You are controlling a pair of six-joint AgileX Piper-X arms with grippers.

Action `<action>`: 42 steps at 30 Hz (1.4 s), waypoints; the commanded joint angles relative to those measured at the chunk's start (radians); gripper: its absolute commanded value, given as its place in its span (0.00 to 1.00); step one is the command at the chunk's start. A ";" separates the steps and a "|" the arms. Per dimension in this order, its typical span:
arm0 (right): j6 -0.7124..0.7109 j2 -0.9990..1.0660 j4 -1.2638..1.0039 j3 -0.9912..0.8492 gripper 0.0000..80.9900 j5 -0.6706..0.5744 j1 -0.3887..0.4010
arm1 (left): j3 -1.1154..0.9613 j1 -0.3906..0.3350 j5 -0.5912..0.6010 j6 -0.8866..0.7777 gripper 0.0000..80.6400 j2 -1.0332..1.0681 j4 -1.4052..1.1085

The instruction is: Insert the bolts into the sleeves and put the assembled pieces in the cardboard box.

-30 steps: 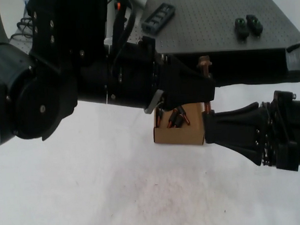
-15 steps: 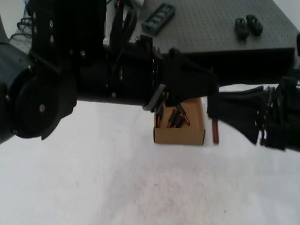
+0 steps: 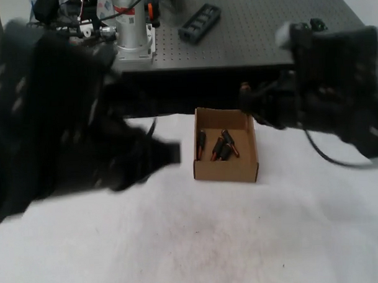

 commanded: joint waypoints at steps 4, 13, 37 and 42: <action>-0.010 0.183 0.087 -0.182 0.02 0.069 0.001 | 0.255 0.001 -0.086 -0.051 0.03 -0.289 0.002; -0.010 0.416 0.302 -0.424 0.02 0.139 0.001 | 0.468 0.001 -0.148 -0.100 0.03 -0.465 -0.011; -0.035 -0.608 0.137 0.363 0.12 0.034 -0.010 | 0.676 0.001 -0.223 -0.080 0.03 -0.778 -0.092; -0.046 -0.985 0.142 0.619 0.12 0.027 -0.010 | 0.677 0.001 -0.179 -0.069 0.03 -0.856 -0.092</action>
